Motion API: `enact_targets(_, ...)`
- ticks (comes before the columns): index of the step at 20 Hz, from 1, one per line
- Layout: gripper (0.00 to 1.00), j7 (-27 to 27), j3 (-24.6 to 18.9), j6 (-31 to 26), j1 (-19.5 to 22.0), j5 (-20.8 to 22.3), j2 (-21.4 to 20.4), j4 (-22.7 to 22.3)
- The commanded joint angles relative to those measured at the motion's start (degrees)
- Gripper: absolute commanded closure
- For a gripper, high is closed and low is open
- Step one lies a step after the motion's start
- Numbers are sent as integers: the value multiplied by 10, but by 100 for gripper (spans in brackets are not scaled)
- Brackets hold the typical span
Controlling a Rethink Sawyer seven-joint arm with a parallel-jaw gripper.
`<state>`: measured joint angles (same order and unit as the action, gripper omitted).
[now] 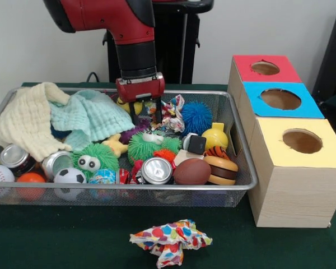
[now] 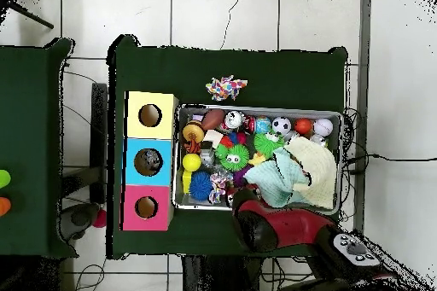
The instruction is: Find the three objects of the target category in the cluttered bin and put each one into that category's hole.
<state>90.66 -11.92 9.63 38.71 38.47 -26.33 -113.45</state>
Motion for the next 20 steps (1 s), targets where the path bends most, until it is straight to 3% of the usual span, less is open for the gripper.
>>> enact_targets(1, 0, 82, -104, -99, 38, -42, 34, -28)
enact_targets(7, 0, 82, -110, -75, 43, -48, 36, -34)
enact_targets(8, 100, 85, -109, -64, 43, -48, 37, -35)
enact_targets(12, 100, 92, -109, -45, 43, -53, 26, -38)
enact_targets(20, 100, 78, -90, -81, 20, -75, -70, -55)
